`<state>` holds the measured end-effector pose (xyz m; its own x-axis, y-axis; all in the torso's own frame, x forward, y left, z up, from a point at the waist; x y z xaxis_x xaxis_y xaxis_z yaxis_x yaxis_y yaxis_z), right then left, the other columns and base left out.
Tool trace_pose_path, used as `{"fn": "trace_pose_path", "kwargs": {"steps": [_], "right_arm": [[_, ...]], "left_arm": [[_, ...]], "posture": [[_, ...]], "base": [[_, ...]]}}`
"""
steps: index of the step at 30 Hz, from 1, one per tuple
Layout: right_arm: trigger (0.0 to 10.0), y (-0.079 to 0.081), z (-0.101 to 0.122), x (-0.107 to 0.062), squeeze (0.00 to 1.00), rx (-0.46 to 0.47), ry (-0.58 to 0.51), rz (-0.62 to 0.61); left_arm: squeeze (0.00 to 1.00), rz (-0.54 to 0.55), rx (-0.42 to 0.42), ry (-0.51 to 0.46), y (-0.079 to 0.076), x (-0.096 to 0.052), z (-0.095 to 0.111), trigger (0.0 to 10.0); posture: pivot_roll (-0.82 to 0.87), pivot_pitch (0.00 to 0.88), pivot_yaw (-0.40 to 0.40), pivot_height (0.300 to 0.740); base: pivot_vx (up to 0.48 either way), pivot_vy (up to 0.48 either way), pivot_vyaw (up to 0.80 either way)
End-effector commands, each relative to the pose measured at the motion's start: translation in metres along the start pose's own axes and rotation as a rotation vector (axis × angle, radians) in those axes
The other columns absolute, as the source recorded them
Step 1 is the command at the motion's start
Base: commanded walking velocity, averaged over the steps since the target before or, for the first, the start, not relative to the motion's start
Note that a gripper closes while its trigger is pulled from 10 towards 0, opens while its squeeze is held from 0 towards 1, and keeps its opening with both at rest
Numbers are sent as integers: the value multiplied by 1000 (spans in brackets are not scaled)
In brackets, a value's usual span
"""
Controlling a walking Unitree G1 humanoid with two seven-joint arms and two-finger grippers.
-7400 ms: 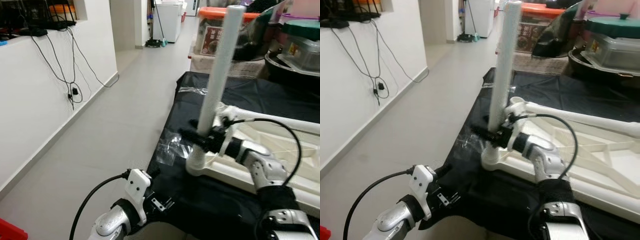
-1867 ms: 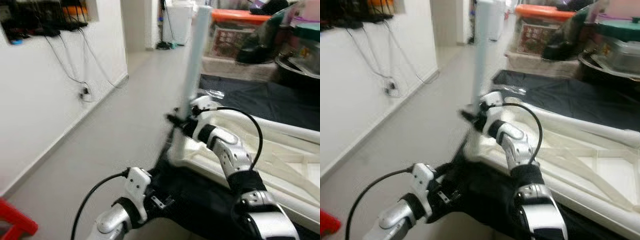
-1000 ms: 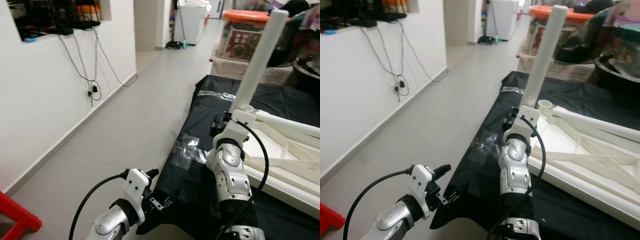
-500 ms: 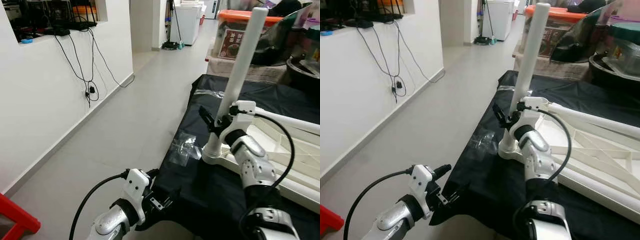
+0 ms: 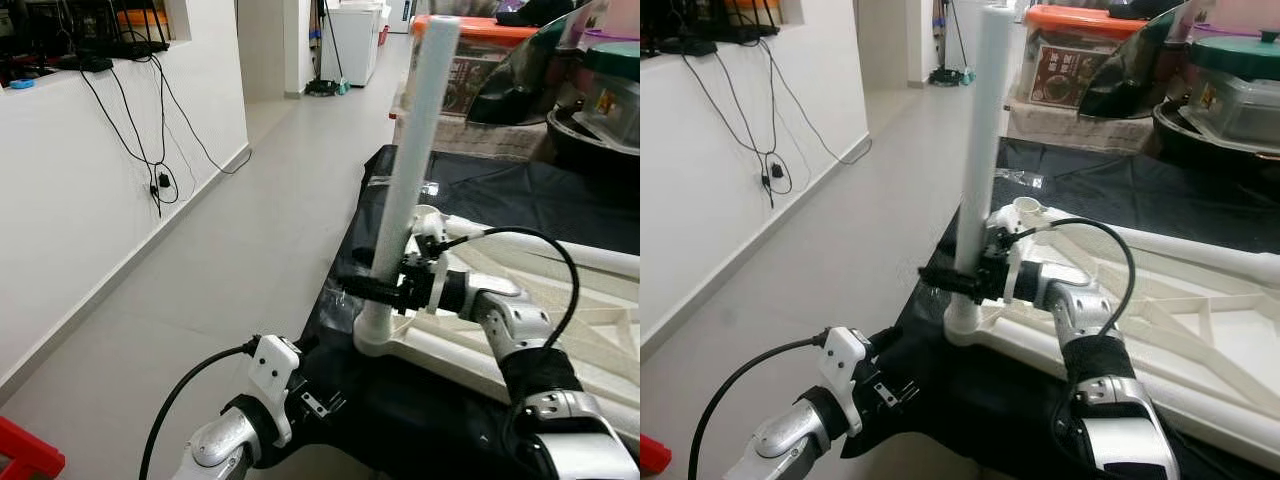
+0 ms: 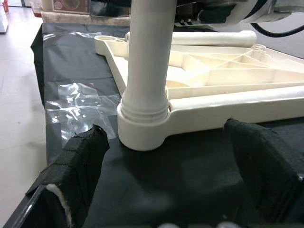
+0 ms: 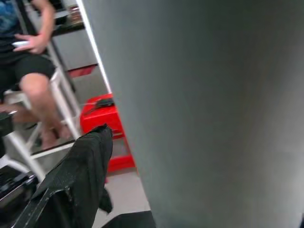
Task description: Building children table
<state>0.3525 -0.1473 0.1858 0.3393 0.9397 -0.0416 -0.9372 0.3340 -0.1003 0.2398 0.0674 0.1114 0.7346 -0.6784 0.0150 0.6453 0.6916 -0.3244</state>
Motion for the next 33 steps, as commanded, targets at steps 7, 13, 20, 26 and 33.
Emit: {"fn": "trace_pose_path", "kwargs": {"steps": [7,13,20,26,33], "right_arm": [[0,11,-8,4,0,-4,33,122],[0,2,-13,6,0,-31,38,-77],[0,-26,-7,-11,0,-72,-11,-652],[0,-38,-21,-62,0,-39,129,-1381],[0,-10,-32,-81,0,76,230,-1848]], "left_arm": [[0,8,-6,10,0,-2,-3,10000],[0,6,-8,11,0,-2,-3,10000],[0,7,-9,12,1,-3,-3,10000],[0,0,-11,18,1,-3,-3,10000],[0,2,-8,17,1,-3,-3,10000]], "posture": [[35,11,-44,740],[36,12,-46,740],[25,14,-38,740],[20,18,-32,740],[23,17,-37,740]], "base": [[0,0,0],[0,0,0],[0,0,0],[0,0,0],[0,0,0]]}}
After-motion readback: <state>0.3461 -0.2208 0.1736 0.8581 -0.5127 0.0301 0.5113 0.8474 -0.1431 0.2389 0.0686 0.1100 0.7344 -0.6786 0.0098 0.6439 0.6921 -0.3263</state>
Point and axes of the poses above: a point about 5 cm out from each wrist's last joint towards the gripper, its own x axis pointing out of the wrist towards the gripper, its own z axis along the axis of the wrist's last joint, y = z × x, the point moved 1 cm from there along x, pointing out of the wrist towards the gripper, and after that the axes turned 13 degrees about -x, right-handed, at the moved point
